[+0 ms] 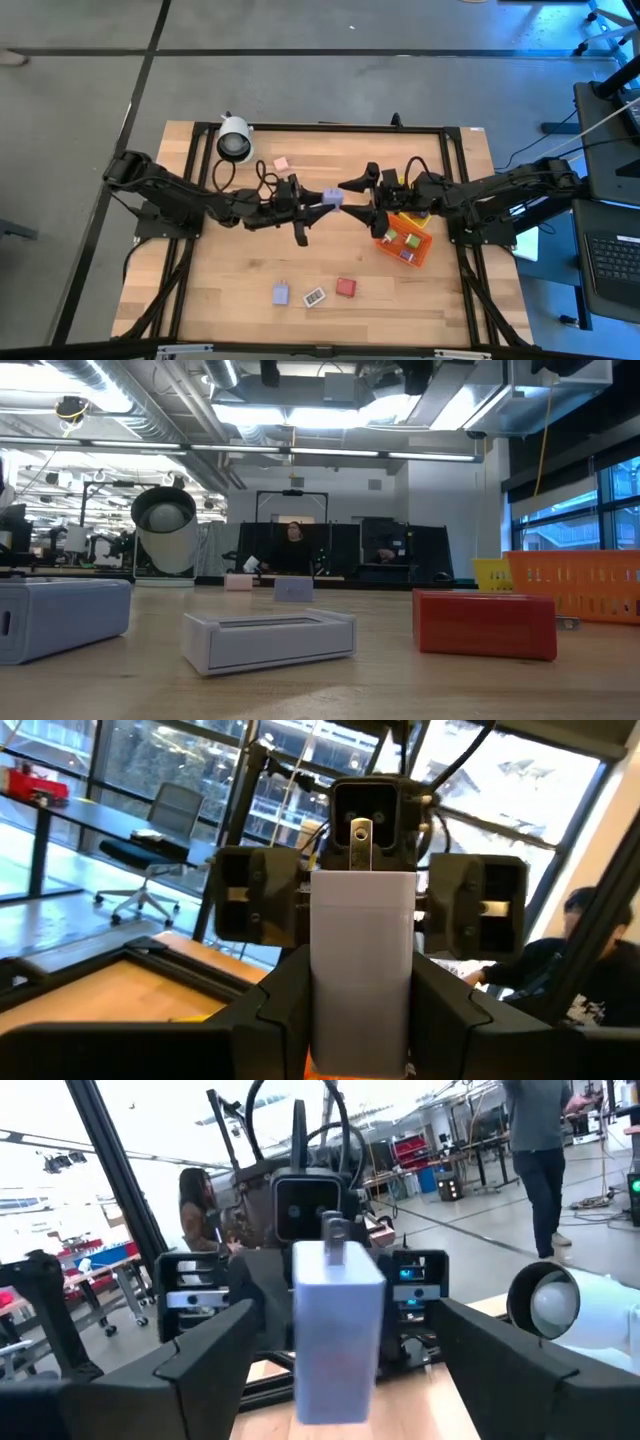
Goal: Pick & Place Office items
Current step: Put the top left light blue charger adapter into the orange basket
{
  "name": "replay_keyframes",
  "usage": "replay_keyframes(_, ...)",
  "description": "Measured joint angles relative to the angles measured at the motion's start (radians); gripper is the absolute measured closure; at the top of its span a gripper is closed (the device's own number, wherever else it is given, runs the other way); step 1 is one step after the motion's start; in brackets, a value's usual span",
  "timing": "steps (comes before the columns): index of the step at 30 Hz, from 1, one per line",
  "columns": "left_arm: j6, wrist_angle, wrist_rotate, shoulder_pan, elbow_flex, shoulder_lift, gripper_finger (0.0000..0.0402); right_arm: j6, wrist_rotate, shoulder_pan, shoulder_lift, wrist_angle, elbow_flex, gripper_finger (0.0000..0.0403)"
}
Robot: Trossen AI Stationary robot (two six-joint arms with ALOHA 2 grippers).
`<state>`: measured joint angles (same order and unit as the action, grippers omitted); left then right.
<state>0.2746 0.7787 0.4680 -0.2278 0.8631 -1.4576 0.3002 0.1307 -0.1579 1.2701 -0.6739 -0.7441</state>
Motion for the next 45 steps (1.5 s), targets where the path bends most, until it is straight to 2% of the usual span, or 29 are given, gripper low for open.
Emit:
replay_keyframes(10,0.029,0.042,-0.03,0.036,0.0,-0.034,0.0286,0.004,0.0,0.001,0.0,-0.015,0.0,0.0096)
replay_keyframes(15,0.049,0.041,-0.077,0.057,0.0,-0.034,0.0285,0.005,0.0,0.001,0.0,-0.015,0.0,0.0103)
replay_keyframes(29,0.036,0.063,-0.117,0.079,0.0,-0.036,0.0286,0.005,-0.023,0.016,0.0,-0.022,0.0,0.0194)
replay_keyframes(38,0.029,0.066,-0.128,0.084,0.0,-0.036,0.0284,0.006,-0.022,0.022,0.0,-0.018,0.0,0.0277)
replay_keyframes(45,0.037,0.064,-0.124,0.084,0.0,-0.036,0.0273,0.032,-0.018,0.024,0.0,-0.009,0.0,0.0281)
